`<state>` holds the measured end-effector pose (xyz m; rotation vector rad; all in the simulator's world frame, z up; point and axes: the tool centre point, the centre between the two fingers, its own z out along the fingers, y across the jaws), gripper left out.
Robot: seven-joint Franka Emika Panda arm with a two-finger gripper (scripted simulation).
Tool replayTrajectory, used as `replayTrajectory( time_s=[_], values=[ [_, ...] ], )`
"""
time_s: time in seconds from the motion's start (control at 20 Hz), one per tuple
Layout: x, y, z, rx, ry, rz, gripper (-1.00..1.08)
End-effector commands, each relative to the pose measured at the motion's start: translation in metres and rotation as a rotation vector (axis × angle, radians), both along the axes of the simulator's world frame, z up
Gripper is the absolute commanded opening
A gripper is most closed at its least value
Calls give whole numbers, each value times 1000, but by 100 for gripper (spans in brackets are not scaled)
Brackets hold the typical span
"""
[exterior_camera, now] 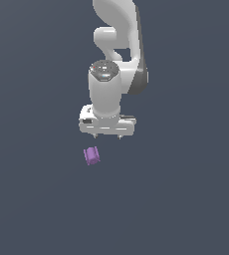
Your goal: Pick up the object and move it to a goal position.
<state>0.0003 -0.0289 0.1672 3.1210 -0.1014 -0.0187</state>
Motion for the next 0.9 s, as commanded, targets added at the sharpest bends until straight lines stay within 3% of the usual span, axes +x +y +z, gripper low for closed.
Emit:
replayTrajectory(
  time_s=[0.0, 0.4, 0.85],
  values=[
    [0, 0, 0, 0, 0, 0, 100],
    [5, 20, 16, -8, -30, 20, 100],
    [7, 14, 11, -7, -28, 38, 100]
  ],
)
